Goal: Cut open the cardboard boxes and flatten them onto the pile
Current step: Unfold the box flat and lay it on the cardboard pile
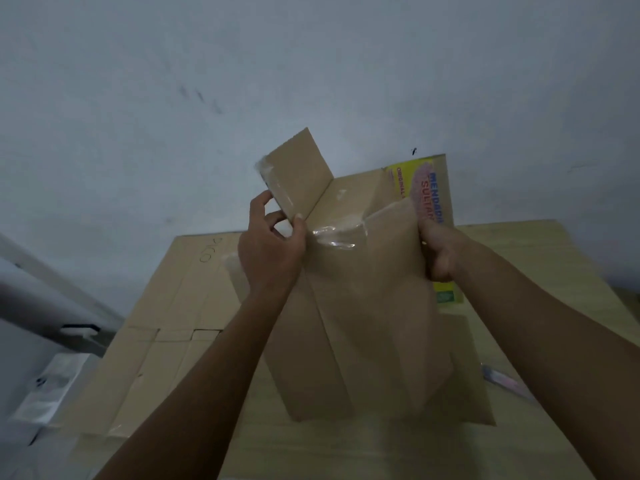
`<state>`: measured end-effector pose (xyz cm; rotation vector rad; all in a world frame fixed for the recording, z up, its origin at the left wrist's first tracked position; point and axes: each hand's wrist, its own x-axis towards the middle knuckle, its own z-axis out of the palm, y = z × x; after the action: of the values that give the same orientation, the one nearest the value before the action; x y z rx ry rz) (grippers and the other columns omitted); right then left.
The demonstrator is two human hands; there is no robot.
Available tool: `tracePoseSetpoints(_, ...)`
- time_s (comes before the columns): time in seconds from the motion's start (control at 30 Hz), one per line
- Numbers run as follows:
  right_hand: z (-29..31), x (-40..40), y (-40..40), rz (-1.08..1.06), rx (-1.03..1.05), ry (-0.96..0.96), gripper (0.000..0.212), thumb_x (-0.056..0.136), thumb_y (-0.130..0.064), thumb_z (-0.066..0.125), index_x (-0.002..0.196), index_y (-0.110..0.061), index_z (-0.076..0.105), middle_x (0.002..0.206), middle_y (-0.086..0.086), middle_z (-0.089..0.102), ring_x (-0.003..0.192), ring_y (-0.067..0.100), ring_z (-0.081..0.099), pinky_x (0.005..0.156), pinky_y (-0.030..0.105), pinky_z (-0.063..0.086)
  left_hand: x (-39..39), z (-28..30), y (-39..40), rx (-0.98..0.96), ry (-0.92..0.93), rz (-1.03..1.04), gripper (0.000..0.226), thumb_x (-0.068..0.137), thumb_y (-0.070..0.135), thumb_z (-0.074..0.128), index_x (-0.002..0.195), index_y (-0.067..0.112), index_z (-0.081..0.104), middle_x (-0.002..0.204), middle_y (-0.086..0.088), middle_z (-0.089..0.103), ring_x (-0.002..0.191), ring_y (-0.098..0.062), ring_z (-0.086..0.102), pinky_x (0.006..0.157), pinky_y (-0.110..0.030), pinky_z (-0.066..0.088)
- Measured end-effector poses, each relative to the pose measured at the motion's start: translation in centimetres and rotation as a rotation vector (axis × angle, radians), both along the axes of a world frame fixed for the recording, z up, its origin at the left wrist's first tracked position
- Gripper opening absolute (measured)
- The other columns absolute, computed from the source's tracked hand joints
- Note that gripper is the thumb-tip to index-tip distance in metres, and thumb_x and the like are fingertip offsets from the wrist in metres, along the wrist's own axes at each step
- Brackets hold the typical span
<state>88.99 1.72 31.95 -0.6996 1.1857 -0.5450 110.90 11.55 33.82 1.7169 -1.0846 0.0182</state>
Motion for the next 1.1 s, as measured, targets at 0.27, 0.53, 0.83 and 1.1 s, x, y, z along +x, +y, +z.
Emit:
tracePoseSetpoints(0.27, 0.6, -6.4, -0.1, -0.06, -0.039, 0.245, 0.034, 0.093, -0.025, 0.07, 0.122, -0.011, 0.062, 0.089, 0.008, 0.071, 0.08, 0.024, 0.068, 0.072, 0.04, 0.057, -3.1, -2.0, 2.0, 0.167, -0.237, -0.117, 0.048, 0.091, 0.035, 0.073, 0.127, 0.016, 0.048, 0.111, -0.001, 0.074, 0.086, -0.026, 0.071, 0.068, -0.028, 0.047)
tracePoseSetpoints(0.53, -1.0, -8.7, 2.2, -0.317, -0.394, 0.449, 0.033, 0.089, -0.015, 0.072, 0.118, -0.002, 0.064, 0.113, 0.012, 0.066, 0.098, 0.031, 0.063, 0.083, 0.039, 0.054, -6.7, -0.9, 1.6, 0.073, 0.078, 0.003, 0.098, 0.085, 0.031, 0.077, 0.16, 0.015, 0.015, 0.146, -0.009, 0.047, 0.129, -0.027, 0.053, 0.093, -0.03, 0.045)
tracePoseSetpoints(0.83, -1.2, -8.5, 6.0, -0.409, -0.508, 0.335, 0.044, 0.095, -0.014, 0.066, 0.135, -0.012, 0.048, 0.115, 0.004, 0.059, 0.098, 0.024, 0.06, 0.083, 0.035, 0.051, -4.7, 1.1, 1.7, 0.424, -0.387, 0.045, 0.074, 0.074, 0.041, 0.077, 0.141, 0.025, 0.048, 0.132, -0.007, 0.052, 0.124, -0.031, 0.047, 0.099, -0.046, 0.036)
tracePoseSetpoints(1.1, -3.5, -8.4, 8.8, -0.49, -0.575, 0.346, 0.048, 0.087, -0.026, 0.077, 0.128, -0.015, 0.054, 0.123, 0.005, 0.059, 0.091, 0.015, 0.063, 0.064, 0.025, 0.05, -1.5, 1.7, 1.4, 0.501, -0.268, -0.188, 0.076, 0.073, 0.033, 0.085, 0.135, 0.012, 0.046, 0.125, -0.013, 0.061, 0.116, -0.035, 0.057, 0.09, -0.041, 0.044)
